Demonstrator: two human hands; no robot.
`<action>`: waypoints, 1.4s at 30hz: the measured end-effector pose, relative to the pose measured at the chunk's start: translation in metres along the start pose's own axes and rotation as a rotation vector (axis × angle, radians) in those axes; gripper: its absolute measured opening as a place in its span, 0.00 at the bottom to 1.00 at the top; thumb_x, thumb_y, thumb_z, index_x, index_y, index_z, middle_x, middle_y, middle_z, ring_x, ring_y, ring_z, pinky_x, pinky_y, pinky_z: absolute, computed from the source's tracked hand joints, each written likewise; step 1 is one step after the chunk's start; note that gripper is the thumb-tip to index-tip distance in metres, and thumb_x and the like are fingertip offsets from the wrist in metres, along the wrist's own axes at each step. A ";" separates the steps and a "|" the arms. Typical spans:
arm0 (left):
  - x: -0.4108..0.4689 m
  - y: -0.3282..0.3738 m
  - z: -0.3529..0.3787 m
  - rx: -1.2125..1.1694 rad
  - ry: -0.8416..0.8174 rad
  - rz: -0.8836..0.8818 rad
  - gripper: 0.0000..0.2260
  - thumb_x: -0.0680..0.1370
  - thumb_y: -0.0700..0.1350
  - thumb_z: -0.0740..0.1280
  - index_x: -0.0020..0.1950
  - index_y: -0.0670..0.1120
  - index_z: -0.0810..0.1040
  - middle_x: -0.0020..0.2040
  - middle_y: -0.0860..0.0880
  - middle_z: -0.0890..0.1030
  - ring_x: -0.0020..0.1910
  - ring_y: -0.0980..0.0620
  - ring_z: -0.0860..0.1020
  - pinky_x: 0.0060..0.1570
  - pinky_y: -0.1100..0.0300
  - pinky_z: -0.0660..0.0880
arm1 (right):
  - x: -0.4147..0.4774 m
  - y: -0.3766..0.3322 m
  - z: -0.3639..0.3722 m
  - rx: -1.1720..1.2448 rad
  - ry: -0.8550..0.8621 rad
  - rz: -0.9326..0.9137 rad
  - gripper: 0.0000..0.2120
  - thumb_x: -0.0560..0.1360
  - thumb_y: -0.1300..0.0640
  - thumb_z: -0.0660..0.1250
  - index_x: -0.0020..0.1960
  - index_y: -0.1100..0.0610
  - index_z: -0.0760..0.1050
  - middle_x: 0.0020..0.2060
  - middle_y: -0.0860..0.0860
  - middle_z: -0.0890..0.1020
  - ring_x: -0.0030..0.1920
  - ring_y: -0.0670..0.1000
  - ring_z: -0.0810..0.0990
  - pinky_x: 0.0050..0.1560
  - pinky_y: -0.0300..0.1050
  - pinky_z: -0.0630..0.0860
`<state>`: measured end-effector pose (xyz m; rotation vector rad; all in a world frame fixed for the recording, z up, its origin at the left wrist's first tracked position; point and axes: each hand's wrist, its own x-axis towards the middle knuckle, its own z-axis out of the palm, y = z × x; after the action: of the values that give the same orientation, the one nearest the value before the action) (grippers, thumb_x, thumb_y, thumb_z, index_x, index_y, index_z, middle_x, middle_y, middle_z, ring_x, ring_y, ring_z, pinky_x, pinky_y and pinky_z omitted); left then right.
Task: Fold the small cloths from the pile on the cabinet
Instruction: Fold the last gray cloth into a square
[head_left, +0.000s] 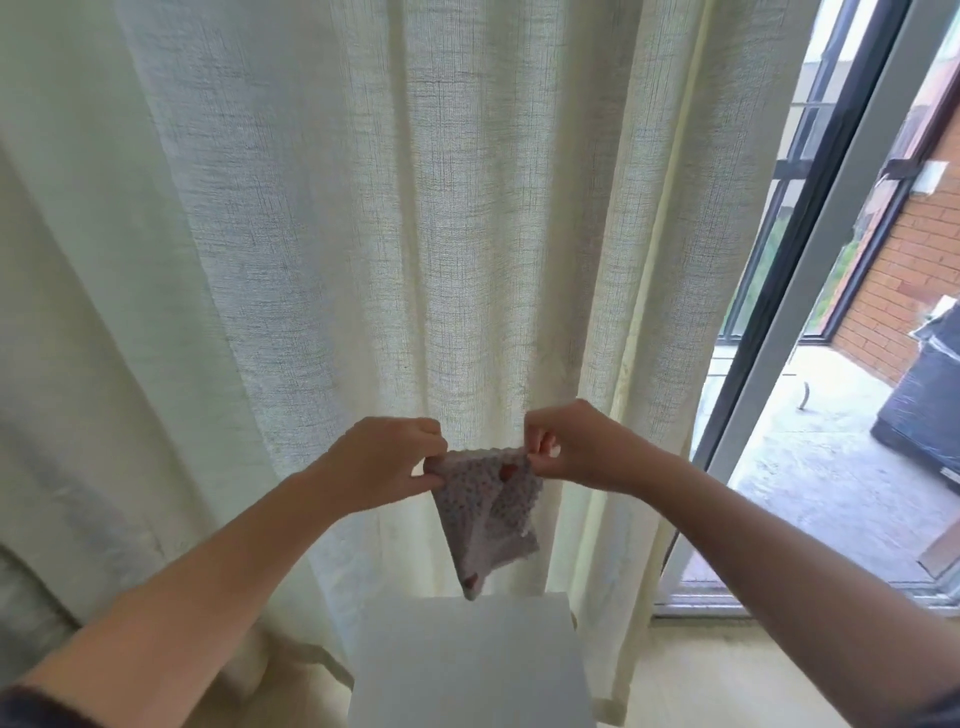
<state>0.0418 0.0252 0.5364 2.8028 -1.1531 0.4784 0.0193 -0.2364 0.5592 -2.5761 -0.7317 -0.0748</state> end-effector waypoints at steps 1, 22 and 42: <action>0.003 -0.002 -0.005 0.017 0.030 -0.014 0.08 0.72 0.48 0.73 0.38 0.51 0.74 0.38 0.57 0.75 0.32 0.57 0.74 0.31 0.71 0.59 | 0.005 -0.005 -0.004 -0.018 0.018 -0.007 0.06 0.74 0.61 0.71 0.41 0.54 0.77 0.39 0.48 0.82 0.41 0.44 0.82 0.46 0.38 0.80; -0.010 -0.015 -0.027 -0.393 -0.045 -0.287 0.10 0.75 0.40 0.69 0.40 0.51 0.70 0.32 0.55 0.75 0.29 0.60 0.72 0.34 0.65 0.70 | 0.033 -0.024 0.012 0.062 -0.069 0.039 0.06 0.72 0.60 0.72 0.41 0.53 0.75 0.41 0.48 0.82 0.44 0.48 0.82 0.50 0.46 0.81; -0.027 0.017 0.053 -1.773 -0.338 -0.898 0.20 0.80 0.56 0.63 0.62 0.42 0.79 0.54 0.42 0.83 0.54 0.45 0.81 0.52 0.50 0.79 | -0.009 0.008 0.101 1.653 -0.176 0.549 0.20 0.76 0.59 0.65 0.66 0.64 0.70 0.46 0.56 0.80 0.44 0.52 0.81 0.44 0.43 0.82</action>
<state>0.0256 0.0215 0.4772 1.3864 0.0503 -0.7552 0.0085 -0.2018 0.4644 -1.0672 0.0380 0.6468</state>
